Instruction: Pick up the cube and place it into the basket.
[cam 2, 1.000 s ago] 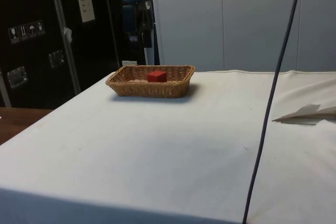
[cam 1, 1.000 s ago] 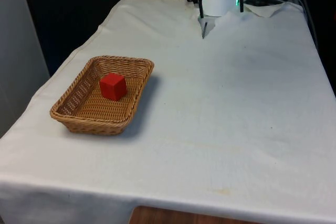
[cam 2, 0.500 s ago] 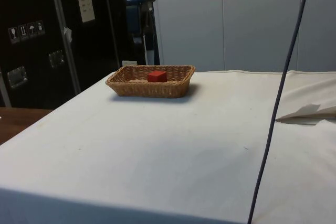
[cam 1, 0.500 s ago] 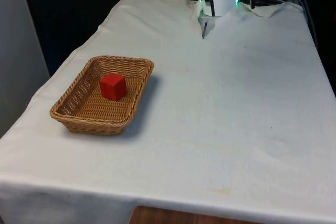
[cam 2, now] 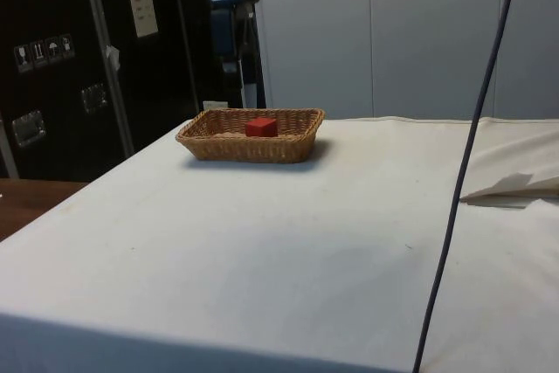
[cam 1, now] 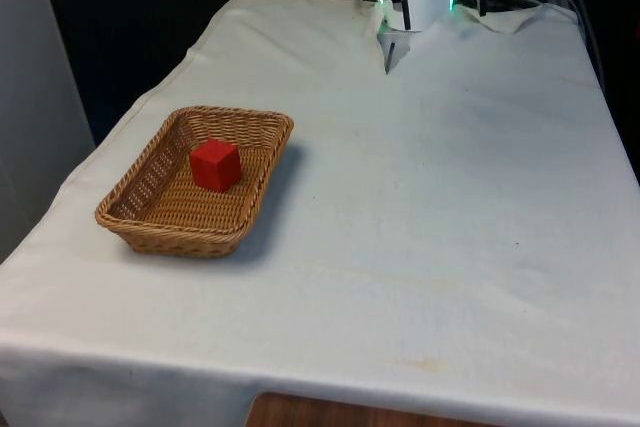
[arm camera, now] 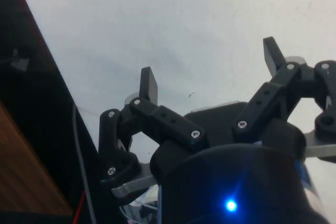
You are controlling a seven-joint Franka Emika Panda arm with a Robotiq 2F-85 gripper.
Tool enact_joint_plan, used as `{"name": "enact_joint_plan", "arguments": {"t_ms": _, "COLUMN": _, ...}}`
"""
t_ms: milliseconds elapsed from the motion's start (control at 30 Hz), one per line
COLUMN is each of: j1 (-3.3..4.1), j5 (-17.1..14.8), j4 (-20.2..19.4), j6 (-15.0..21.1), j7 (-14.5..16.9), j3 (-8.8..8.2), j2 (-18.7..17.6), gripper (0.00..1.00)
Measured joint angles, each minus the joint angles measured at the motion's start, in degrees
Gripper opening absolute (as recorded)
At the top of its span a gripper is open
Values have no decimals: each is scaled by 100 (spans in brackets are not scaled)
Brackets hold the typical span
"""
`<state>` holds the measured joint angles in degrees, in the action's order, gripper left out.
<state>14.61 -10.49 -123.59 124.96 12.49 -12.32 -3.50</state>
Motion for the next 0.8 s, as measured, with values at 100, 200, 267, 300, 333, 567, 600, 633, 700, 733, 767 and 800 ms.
{"name": "enact_joint_plan", "arguments": {"t_ms": 100, "j1": 0, "j5": 74, "j4": 0, "j6": 0, "j7": -52, "j3": 17, "j2": 0, "gripper": 100}}
{"name": "enact_joint_plan", "arguments": {"t_ms": 200, "j1": 0, "j5": 252, "j4": 6, "j6": 0, "j7": -212, "j3": 57, "j2": 0, "gripper": 100}}
{"name": "enact_joint_plan", "arguments": {"t_ms": 267, "j1": 0, "j5": 338, "j4": 11, "j6": 0, "j7": -286, "j3": 69, "j2": 0, "gripper": 100}}
{"name": "enact_joint_plan", "arguments": {"t_ms": 300, "j1": 0, "j5": 390, "j4": 11, "j6": 0, "j7": -315, "j3": 69, "j2": 0, "gripper": 100}}
{"name": "enact_joint_plan", "arguments": {"t_ms": 333, "j1": 0, "j5": 390, "j4": 11, "j6": 0, "j7": -315, "j3": 69, "j2": 0, "gripper": 100}}
{"name": "enact_joint_plan", "arguments": {"t_ms": 567, "j1": 0, "j5": 756, "j4": 11, "j6": 0, "j7": -613, "j3": 97, "j2": 0, "gripper": 100}}
{"name": "enact_joint_plan", "arguments": {"t_ms": 600, "j1": 0, "j5": 802, "j4": 11, "j6": 0, "j7": -647, "j3": 103, "j2": 0, "gripper": 100}}
{"name": "enact_joint_plan", "arguments": {"t_ms": 633, "j1": 0, "j5": 802, "j4": 11, "j6": 0, "j7": -647, "j3": 103, "j2": 0, "gripper": 100}}
{"name": "enact_joint_plan", "arguments": {"t_ms": 700, "j1": 0, "j5": 882, "j4": 11, "j6": 0, "j7": -728, "j3": 115, "j2": 0, "gripper": 100}}
{"name": "enact_joint_plan", "arguments": {"t_ms": 733, "j1": 0, "j5": 951, "j4": 11, "j6": 0, "j7": -796, "j3": 132, "j2": 0, "gripper": 100}}
{"name": "enact_joint_plan", "arguments": {"t_ms": 767, "j1": 0, "j5": 980, "j4": 11, "j6": 0, "j7": -825, "j3": 138, "j2": 0, "gripper": 100}}
{"name": "enact_joint_plan", "arguments": {"t_ms": 800, "j1": 0, "j5": 997, "j4": 11, "j6": 0, "j7": -848, "j3": 143, "j2": 0, "gripper": 100}}
